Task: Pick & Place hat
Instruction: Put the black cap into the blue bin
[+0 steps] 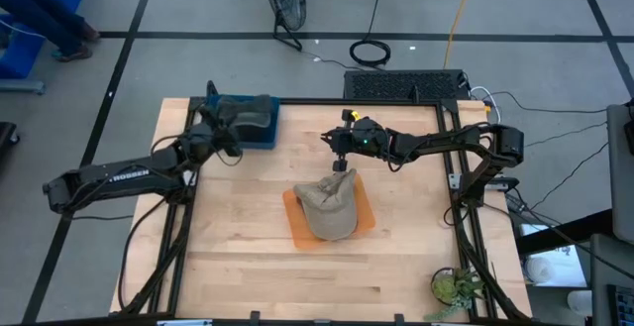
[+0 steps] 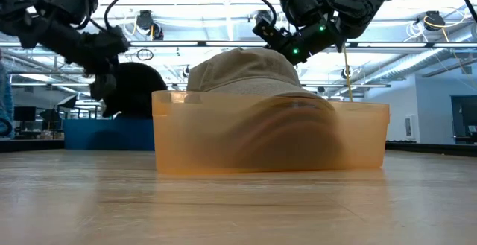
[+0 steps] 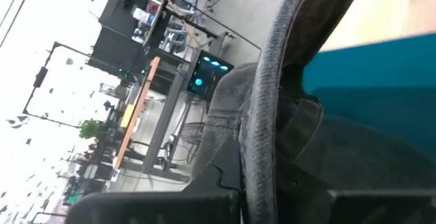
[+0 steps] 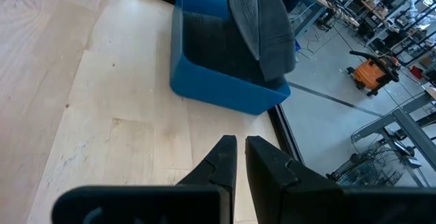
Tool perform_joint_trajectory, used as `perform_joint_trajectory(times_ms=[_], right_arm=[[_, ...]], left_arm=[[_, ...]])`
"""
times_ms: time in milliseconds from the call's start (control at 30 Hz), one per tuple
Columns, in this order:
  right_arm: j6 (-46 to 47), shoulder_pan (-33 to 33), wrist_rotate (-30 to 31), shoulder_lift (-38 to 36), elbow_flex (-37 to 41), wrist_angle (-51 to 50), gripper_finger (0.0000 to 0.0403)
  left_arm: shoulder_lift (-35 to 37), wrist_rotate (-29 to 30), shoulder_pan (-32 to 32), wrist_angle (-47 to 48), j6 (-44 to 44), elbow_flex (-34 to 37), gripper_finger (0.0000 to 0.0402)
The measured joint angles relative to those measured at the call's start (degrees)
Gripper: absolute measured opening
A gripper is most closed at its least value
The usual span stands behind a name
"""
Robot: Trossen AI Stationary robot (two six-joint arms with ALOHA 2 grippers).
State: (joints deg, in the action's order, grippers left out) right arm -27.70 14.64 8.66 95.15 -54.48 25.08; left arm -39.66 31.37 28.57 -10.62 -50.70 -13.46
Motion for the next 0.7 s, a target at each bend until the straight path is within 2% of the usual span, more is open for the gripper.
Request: perform_joint_trajectory(times_ms=[133, 333, 533, 700], right_arm=[[0.0, 0.0, 0.0, 0.0, 0.0, -0.1, 0.002], [0.0, 0.0, 0.0, 0.0, 0.0, 0.0, 0.002], [0.0, 0.0, 0.0, 0.0, 0.0, 0.0, 0.002], [0.0, 0.0, 0.0, 0.0, 0.0, 0.2, 0.002]], left_arm=[[0.0, -1.3, 4.0, -3.4, -1.6, 2.9, 0.0019], [0.0, -9.0, 10.9, -3.5, 0.1, 5.4, 0.0025], [0.0, -9.3, 14.0, -3.4, 5.6, 5.6, 0.002], [0.0, -9.0, 13.4, -3.2, 10.2, 5.7, 0.0056]])
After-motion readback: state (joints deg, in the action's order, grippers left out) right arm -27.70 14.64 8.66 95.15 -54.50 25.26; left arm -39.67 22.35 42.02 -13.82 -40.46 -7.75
